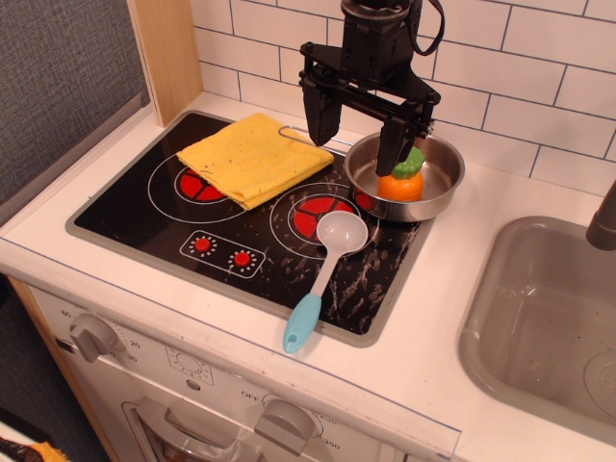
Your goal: Place the yellow cloth on the left edge of the stove.
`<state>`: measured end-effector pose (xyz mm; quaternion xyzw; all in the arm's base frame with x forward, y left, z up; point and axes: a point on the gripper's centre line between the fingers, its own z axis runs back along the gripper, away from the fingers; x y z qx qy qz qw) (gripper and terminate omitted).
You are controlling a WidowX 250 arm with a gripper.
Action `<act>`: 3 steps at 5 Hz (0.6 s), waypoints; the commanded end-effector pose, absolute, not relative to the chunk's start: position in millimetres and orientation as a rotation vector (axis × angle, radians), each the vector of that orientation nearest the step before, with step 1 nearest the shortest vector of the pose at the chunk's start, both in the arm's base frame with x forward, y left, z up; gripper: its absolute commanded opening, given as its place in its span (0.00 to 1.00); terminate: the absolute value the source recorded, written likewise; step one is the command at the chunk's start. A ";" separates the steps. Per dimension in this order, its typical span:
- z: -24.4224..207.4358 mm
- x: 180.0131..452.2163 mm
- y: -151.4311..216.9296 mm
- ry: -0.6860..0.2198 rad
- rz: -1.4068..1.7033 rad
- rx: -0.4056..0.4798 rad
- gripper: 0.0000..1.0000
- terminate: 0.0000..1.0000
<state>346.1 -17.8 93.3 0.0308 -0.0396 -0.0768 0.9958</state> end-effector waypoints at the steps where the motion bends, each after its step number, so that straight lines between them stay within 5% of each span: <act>1: 93.3 346.1 -17.8 -0.079 -0.154 0.062 1.00 0.00; 3: 78.5 360.5 52.2 -0.083 -0.053 0.079 1.00 0.00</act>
